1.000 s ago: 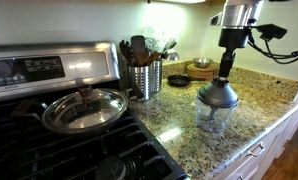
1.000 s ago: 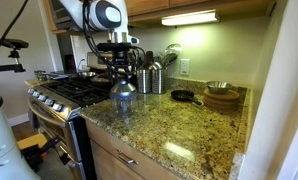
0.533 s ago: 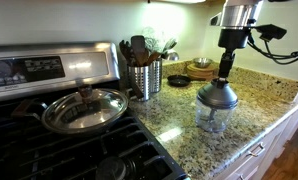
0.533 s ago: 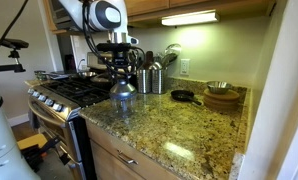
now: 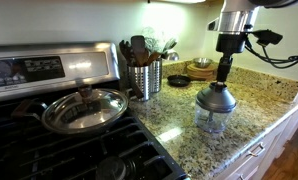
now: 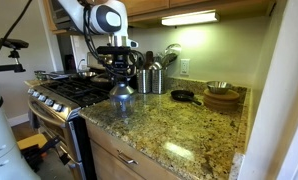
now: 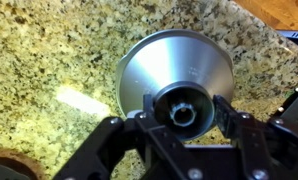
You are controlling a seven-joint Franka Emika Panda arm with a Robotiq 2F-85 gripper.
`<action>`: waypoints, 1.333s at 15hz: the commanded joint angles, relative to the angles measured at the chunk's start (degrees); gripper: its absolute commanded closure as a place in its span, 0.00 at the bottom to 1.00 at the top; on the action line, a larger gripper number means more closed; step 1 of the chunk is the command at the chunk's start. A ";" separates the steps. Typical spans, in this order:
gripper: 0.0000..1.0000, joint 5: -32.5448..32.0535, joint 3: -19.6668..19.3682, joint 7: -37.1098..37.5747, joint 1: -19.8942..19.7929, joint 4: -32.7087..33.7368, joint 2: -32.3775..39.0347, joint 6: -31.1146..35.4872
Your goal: Place the blades inside the food processor chamber
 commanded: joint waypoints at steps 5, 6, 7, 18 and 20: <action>0.00 2.60 0.28 0.88 0.83 -1.85 -3.59 -0.67; 0.00 2.78 0.38 0.96 0.98 -2.07 -4.74 -0.93; 0.00 3.11 0.45 1.09 1.21 -2.12 -5.83 -1.57; 0.00 4.36 1.04 3.13 5.00 -1.01 -13.00 -6.04; 0.00 4.33 1.23 3.61 5.20 -1.40 -14.04 -6.22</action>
